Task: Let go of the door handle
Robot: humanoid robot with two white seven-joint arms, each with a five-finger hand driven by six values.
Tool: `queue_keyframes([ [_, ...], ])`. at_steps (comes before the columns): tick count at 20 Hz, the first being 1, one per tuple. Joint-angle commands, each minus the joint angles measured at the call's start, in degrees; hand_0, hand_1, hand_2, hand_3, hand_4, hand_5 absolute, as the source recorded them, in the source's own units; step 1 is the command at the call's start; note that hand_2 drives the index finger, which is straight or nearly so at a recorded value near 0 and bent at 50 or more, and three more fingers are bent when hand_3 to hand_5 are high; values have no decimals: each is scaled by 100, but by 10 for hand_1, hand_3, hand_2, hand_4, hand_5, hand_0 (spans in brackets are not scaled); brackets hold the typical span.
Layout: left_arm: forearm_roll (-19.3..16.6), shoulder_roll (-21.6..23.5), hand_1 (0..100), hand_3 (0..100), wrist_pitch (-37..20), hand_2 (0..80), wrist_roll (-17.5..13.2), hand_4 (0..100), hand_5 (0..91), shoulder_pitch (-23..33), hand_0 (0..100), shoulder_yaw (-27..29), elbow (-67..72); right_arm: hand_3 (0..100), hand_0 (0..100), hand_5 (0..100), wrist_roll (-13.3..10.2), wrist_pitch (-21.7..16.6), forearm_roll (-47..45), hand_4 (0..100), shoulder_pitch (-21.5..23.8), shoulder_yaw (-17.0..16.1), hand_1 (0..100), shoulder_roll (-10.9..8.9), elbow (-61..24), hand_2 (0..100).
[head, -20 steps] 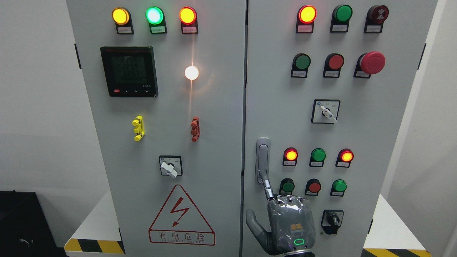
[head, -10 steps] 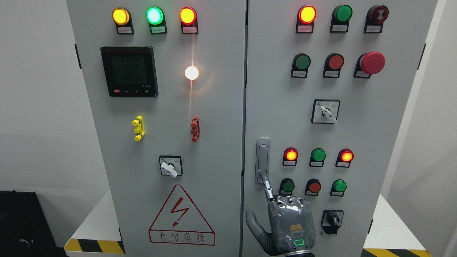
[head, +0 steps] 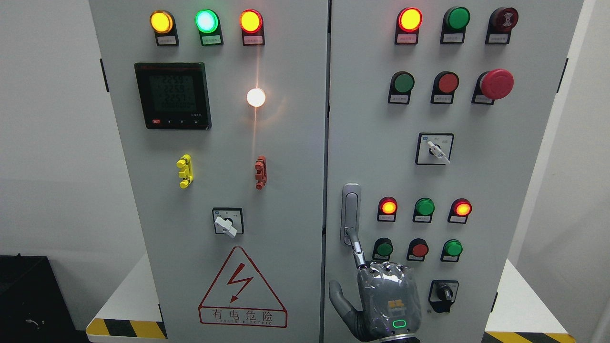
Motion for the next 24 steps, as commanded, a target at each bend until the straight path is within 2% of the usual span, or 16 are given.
queue_keyframes([
  [1,-5,0,556,0,-5,0,2,0,0,97,120,0,0,1000,422,1000,18,35,0,1000,-2,-14,269,-12,71,94],
  [24,-5,0,556,0,-5,0,2,0,0,97,120,0,0,1000,427,1000,27,26,0,1000,6,-5,267,-4,106,100],
])
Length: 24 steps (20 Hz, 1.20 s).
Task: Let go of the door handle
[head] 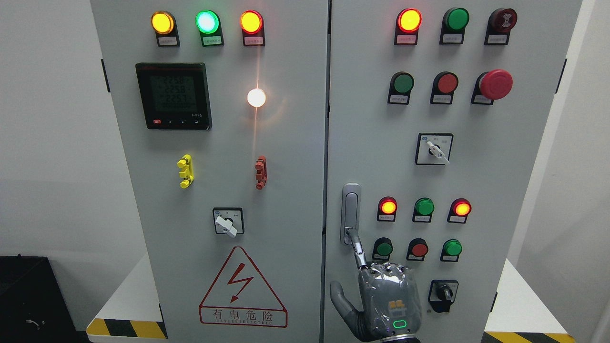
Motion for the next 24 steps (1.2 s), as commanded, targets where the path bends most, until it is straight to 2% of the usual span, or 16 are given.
queue_keyframes([
  [1,3,0,556,0,-4,0,2,0,0,97,120,0,0,1000,427,1000,8,-5,0,1000,7,5,268,2,61,100],
  [24,-6,0,556,0,-4,0,2,0,0,97,120,0,0,1000,430,1000,17,3,0,1000,33,23,268,28,105,112],
])
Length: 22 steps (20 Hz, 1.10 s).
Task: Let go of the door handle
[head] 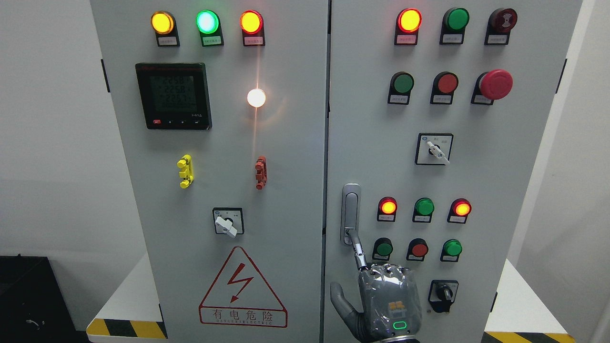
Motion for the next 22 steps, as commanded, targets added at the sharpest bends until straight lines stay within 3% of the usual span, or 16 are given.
queue_keyframes([
  [1,-6,-9,556,0,-4,0,2,0,0,97,120,0,-1,1000,430,1000,1,-6,0,1000,4,17,268,16,113,112],
  [22,2,0,556,0,-4,0,2,0,0,97,120,0,-1,1000,431,1000,45,-6,0,1000,21,25,268,16,175,115],
])
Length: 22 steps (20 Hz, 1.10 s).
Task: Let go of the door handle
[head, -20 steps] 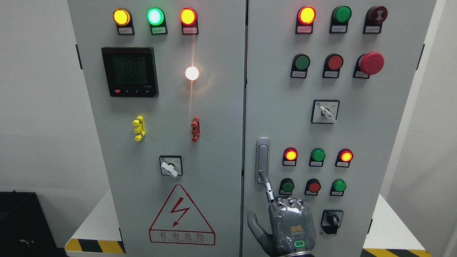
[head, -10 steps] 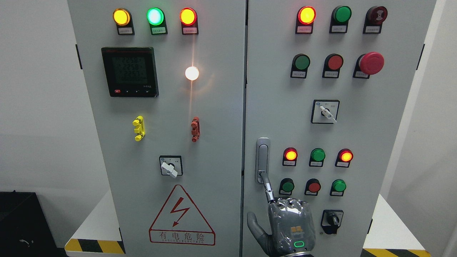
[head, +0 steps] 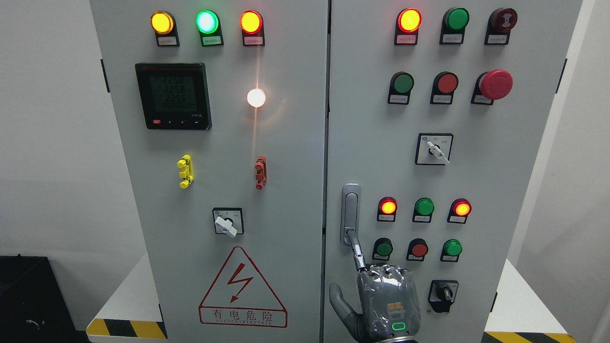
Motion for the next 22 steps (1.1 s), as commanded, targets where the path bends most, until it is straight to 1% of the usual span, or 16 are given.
queue_keyframes([
  [1,-4,0,556,0,-4,0,2,0,0,97,120,0,-1,1000,431,1000,7,-3,0,1000,3,7,268,3,189,115],
  [5,4,0,556,0,-4,0,2,0,0,97,120,0,-1,1000,431,1000,7,-3,0,1000,73,-2,268,3,189,115],
  [22,-5,0,556,0,-4,0,2,0,0,97,120,0,-1,1000,429,1000,16,6,0,1000,65,-2,268,3,180,116],
])
